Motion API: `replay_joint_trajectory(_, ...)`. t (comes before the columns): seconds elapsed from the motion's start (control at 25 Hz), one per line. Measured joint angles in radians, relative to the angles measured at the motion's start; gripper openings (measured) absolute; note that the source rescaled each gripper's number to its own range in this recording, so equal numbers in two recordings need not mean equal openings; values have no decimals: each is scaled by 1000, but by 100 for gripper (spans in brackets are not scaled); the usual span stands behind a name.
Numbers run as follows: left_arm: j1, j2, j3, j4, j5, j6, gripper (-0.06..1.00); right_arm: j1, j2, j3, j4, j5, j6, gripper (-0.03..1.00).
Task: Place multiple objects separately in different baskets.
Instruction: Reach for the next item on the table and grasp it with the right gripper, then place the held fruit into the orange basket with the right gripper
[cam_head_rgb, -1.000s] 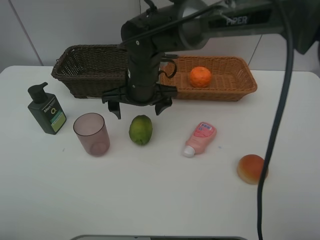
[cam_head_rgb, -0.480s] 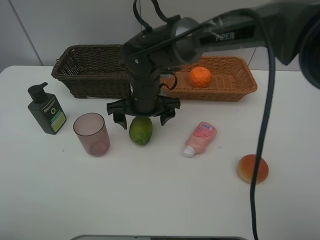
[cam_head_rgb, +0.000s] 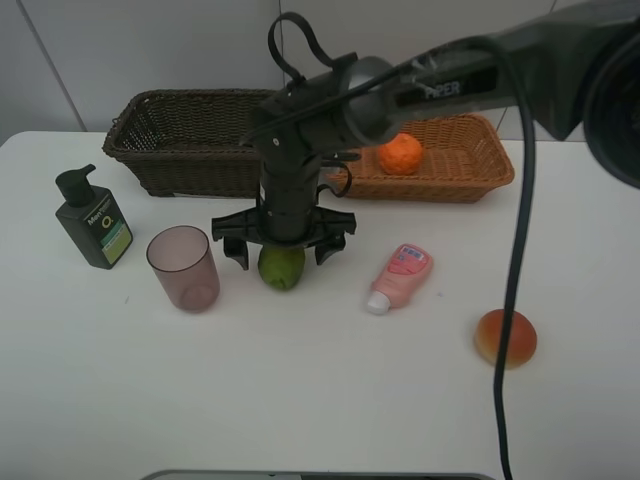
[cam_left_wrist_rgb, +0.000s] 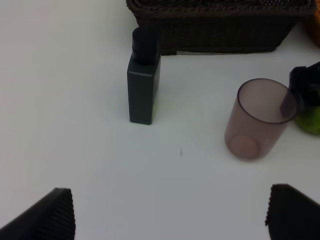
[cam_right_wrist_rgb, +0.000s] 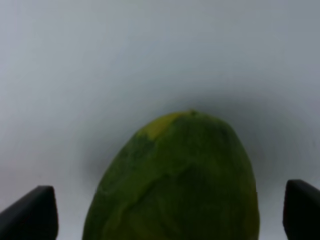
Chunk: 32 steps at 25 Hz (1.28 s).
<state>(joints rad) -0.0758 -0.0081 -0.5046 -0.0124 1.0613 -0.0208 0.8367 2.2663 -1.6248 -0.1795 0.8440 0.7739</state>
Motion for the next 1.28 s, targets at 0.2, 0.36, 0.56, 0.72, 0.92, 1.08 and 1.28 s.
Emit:
replay_joint_trajectory(0.2, 0, 0, 0, 0, 0, 0, 100, 0, 9, 0, -1, 3, 0, 77)
replay_joint_trajectory(0.36, 0, 0, 0, 0, 0, 0, 100, 9, 25, 0, -12, 10, 0, 22)
replay_joint_trajectory(0.56, 0, 0, 0, 0, 0, 0, 100, 11, 26, 0, -11, 13, 0, 22)
replay_joint_trajectory(0.72, 0, 0, 0, 0, 0, 0, 100, 11, 26, 0, -11, 13, 0, 22)
replay_joint_trajectory(0.92, 0, 0, 0, 0, 0, 0, 100, 11, 26, 0, -11, 13, 0, 22)
replay_joint_trajectory(1.08, 0, 0, 0, 0, 0, 0, 100, 11, 26, 0, -11, 13, 0, 22)
replay_joint_trajectory(1.28, 0, 0, 0, 0, 0, 0, 100, 11, 25, 0, -11, 16, 0, 22)
